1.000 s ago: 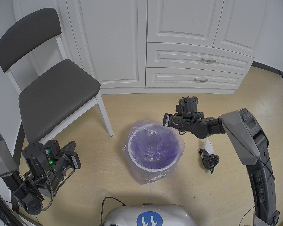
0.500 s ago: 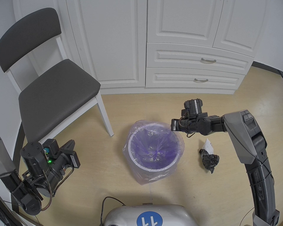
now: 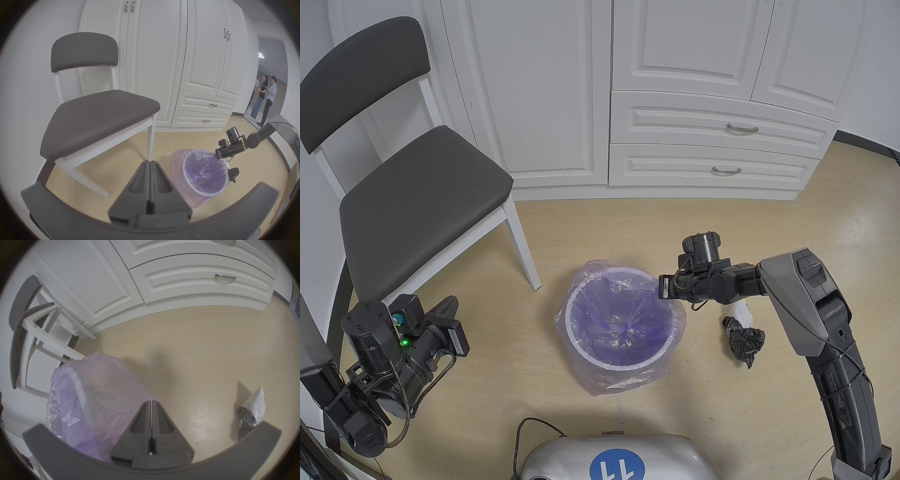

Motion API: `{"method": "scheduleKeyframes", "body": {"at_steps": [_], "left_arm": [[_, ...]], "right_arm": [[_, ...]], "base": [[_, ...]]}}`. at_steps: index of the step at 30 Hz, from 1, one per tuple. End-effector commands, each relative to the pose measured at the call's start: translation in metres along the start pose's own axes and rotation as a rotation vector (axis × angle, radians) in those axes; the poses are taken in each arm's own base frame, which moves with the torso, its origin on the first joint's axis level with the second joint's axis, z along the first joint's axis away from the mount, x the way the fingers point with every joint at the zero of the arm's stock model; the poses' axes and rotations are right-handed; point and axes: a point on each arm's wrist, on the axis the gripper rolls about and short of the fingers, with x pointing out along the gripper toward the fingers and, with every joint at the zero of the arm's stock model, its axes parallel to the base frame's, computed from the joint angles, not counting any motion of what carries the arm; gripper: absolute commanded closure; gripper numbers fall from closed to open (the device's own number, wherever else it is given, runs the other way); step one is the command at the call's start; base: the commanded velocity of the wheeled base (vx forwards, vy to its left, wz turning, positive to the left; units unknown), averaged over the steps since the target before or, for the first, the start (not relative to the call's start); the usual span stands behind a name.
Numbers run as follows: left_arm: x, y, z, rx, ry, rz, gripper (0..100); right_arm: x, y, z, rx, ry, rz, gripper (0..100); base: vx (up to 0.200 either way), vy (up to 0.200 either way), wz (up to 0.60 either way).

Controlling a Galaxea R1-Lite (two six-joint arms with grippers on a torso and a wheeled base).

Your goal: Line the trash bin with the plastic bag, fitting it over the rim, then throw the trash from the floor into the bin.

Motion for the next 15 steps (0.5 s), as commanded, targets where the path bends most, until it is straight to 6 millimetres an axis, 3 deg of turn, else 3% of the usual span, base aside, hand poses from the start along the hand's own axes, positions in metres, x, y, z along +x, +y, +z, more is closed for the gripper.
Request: {"method": "scheduleKeyframes", "body": {"at_steps": [1, 4, 8, 10, 11, 12, 13, 15], "left_arm": [[0.000, 0.000, 0.001, -0.002, -0.007, 0.000, 100], [-0.001, 0.000, 0.001, -0.002, -0.007, 0.000, 100], [-0.001, 0.000, 0.002, -0.003, -0.008, 0.000, 100], [-0.001, 0.000, 0.002, -0.003, -0.010, 0.000, 100], [-0.001, 0.000, 0.002, -0.003, -0.010, 0.000, 100], [-0.001, 0.000, 0.002, -0.003, -0.010, 0.000, 100], [-0.001, 0.000, 0.002, -0.003, -0.010, 0.000, 100], [-0.001, 0.000, 0.002, -0.002, -0.010, 0.000, 100]], "right_arm": [[-0.008, -0.003, 0.010, 0.011, -0.022, -0.004, 100], [-0.031, -0.006, 0.038, 0.036, -0.083, -0.005, 100], [-0.052, -0.025, 0.051, 0.009, -0.065, -0.054, 100], [-0.063, -0.043, 0.053, -0.060, -0.031, -0.096, 100], [-0.063, -0.043, 0.053, -0.060, -0.031, -0.096, 100], [-0.077, -0.060, 0.046, -0.126, 0.031, -0.123, 100], [-0.080, -0.062, 0.044, -0.137, 0.039, -0.125, 100], [-0.105, -0.074, 0.026, -0.244, 0.130, -0.046, 100]], "base": [[0.000, 0.000, 0.00], [0.000, 0.000, 0.00], [0.000, 0.000, 0.00], [0.000, 0.000, 0.00], [0.000, 0.000, 0.00], [0.000, 0.000, 0.00], [0.000, 0.000, 0.00], [0.000, 0.000, 0.00]]}}
